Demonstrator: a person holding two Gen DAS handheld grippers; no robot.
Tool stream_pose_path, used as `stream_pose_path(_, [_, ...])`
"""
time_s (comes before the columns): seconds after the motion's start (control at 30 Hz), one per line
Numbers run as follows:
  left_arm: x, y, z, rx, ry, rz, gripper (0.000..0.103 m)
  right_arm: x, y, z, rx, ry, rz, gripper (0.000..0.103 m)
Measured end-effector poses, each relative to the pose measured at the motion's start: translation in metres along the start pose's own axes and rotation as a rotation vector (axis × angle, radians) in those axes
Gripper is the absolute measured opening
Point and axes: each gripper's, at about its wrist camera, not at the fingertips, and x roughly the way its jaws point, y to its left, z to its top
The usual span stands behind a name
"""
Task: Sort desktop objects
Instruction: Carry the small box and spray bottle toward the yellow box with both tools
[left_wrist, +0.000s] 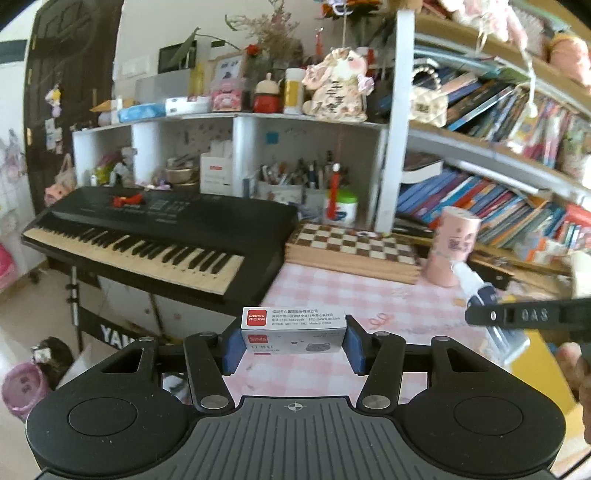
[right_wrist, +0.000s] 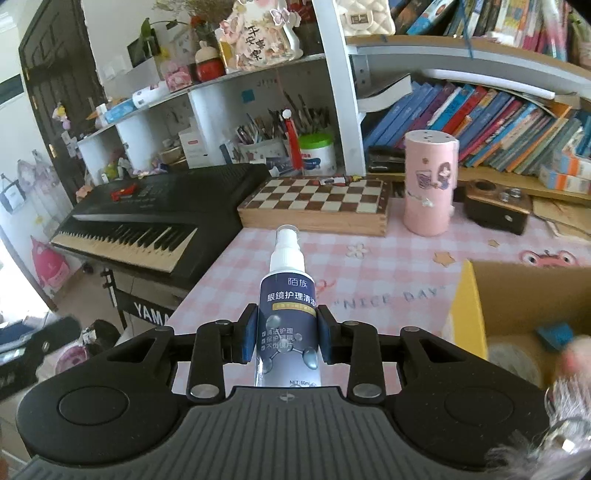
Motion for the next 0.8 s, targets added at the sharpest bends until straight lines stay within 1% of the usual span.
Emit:
stream_pose_path(0.2, [-0.028, 0.010, -0.021, 0.008, 0.030, -0.067, 0.053, -0.046, 0.019, -0.042, 0.030, 0.014, -0.041, 0.030])
stream_pose_path(0.33, [-0.045, 0.019, -0.039, 0.003, 0.075, -0.115, 0.053, -0.067, 0.033, -0.075, 0.057, 0.042, -0.082, 0.030])
stream_pose_path(0.5, [-0.066, 0.013, -0.062, 0.081, 0.114, -0.180, 0.052, -0.099, 0.048, -0.111, 0.042, 0.058, -0.142, 0.030])
stream_pose_path(0.63, [-0.074, -0.004, -0.073, 0.152, 0.144, -0.259, 0.052, -0.119, 0.045, -0.136, 0.107, 0.087, -0.183, 0.030])
stream_pose_path(0.7, [-0.076, -0.012, -0.075, 0.183, 0.146, -0.299, 0.052, -0.127, 0.041, -0.144, 0.139, 0.097, -0.209, 0.030])
stream_pose_path(0.8, [-0.079, -0.025, -0.078, 0.222, 0.147, -0.358, 0.052, -0.142, 0.033, -0.153, 0.186, 0.090, -0.258, 0.030])
